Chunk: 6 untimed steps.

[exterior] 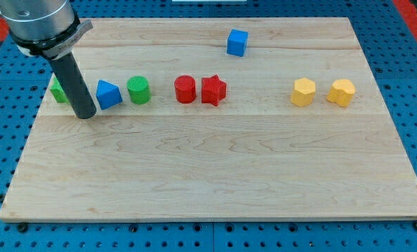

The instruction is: Push the blue triangle close to the blue cube

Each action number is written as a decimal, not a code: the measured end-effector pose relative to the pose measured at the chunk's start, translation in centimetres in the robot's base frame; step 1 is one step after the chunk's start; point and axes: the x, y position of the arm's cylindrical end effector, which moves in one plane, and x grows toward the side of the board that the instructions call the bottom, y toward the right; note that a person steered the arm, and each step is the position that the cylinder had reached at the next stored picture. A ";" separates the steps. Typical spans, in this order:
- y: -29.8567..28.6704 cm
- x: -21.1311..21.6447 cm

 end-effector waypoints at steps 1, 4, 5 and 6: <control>2.1 -3.7; 2.4 -10.6; 6.4 -11.5; 12.2 -12.5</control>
